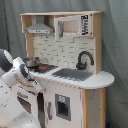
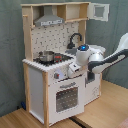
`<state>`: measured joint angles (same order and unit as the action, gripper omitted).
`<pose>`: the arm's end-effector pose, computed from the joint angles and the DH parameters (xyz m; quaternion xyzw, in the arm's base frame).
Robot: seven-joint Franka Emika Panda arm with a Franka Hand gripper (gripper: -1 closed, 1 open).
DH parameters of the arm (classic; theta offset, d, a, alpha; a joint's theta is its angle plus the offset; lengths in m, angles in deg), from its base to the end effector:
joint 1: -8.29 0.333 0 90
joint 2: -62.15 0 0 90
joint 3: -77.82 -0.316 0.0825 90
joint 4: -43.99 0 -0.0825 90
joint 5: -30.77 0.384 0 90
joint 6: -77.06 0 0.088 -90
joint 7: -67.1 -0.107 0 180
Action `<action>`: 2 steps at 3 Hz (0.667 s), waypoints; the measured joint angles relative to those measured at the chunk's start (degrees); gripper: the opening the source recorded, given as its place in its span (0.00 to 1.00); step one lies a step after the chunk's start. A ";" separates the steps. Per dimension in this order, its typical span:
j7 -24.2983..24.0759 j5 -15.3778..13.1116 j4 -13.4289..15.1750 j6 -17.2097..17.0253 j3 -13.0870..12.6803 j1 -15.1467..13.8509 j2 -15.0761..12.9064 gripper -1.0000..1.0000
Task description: Play with the kitchen
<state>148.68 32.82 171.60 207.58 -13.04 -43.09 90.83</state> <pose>0.3961 0.3538 0.3679 0.4822 0.8439 -0.0620 0.2270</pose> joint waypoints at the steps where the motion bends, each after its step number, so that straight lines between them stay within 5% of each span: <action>1: -3.82 1.95 -0.09 2.71 -2.84 -1.01 0.00 0.00; 2: -9.08 4.09 -0.35 3.91 -2.56 -0.41 -0.02 0.00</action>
<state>139.60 36.92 171.25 211.49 -15.60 -43.50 90.81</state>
